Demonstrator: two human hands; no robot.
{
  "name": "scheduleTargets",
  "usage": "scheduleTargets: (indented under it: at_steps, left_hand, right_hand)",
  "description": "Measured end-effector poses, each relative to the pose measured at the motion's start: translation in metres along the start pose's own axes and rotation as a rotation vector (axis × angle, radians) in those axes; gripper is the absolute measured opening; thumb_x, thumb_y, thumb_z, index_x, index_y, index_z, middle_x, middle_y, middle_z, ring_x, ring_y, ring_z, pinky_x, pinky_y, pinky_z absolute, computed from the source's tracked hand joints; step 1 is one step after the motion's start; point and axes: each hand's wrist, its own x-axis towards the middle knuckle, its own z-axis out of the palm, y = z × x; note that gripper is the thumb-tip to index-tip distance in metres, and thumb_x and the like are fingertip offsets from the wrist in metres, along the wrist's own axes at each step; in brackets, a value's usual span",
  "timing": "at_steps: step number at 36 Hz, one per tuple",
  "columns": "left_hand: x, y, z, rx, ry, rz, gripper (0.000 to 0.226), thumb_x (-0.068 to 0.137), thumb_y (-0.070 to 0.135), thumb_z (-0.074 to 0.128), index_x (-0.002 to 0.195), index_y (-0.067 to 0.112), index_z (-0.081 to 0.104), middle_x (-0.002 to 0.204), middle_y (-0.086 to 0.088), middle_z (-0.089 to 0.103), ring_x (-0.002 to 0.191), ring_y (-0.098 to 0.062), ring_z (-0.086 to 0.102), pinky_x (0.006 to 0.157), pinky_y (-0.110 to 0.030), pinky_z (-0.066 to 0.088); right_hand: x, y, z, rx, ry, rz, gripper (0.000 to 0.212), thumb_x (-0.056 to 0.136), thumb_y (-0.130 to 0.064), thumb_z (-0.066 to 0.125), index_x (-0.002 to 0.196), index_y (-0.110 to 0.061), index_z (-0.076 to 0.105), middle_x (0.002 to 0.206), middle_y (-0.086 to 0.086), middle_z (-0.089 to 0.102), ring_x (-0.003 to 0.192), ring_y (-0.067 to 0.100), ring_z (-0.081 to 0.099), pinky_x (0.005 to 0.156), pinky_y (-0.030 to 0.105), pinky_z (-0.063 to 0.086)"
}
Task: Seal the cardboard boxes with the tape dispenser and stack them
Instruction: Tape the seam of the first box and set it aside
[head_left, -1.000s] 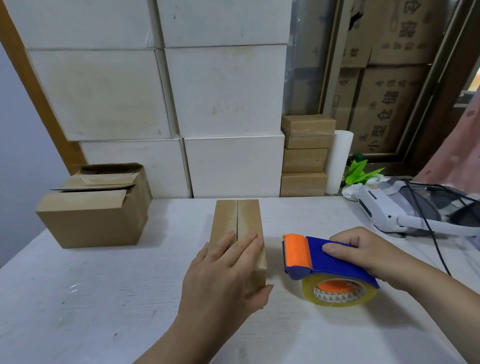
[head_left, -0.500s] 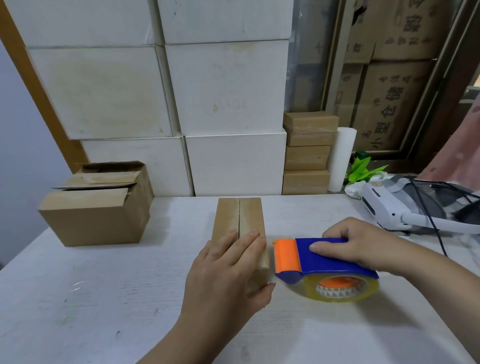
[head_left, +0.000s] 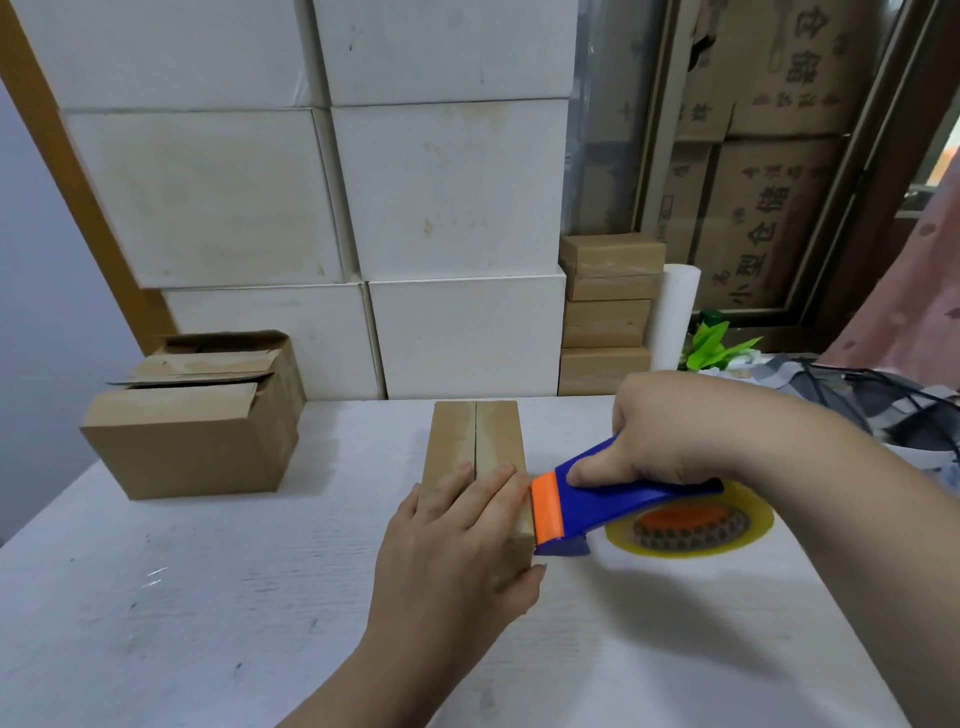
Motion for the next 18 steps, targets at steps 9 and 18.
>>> scheduleTargets:
  at_steps: [9, 18]
  left_hand:
    - [0.000, 0.001, -0.005, -0.016, -0.032, 0.009, 0.075, 0.068, 0.063, 0.071, 0.135, 0.027, 0.068, 0.139, 0.013, 0.066, 0.129, -0.023, 0.064, 0.089, -0.048, 0.060]
    - [0.003, 0.004, -0.053, -0.130, -0.188, -0.111, 0.084, 0.075, 0.087, 0.039, 0.150, 0.051, 0.039, 0.156, 0.038, 0.034, 0.146, 0.009, 0.032, 0.123, -0.045, 0.030]
  right_hand:
    - [-0.003, -0.026, 0.026, -0.155, 0.151, 0.008, 0.039, 0.078, -0.053, 0.067, 0.068, -0.022, 0.046, 0.068, -0.004, 0.052, 0.059, 0.013, 0.046, 0.053, 0.028, 0.034]
    - [0.020, 0.013, -0.011, 0.245, 0.467, 0.166, 0.069, 0.077, -0.073, 0.068, 0.065, -0.005, 0.066, 0.056, 0.009, 0.058, 0.059, 0.026, 0.058, 0.052, 0.030, 0.036]
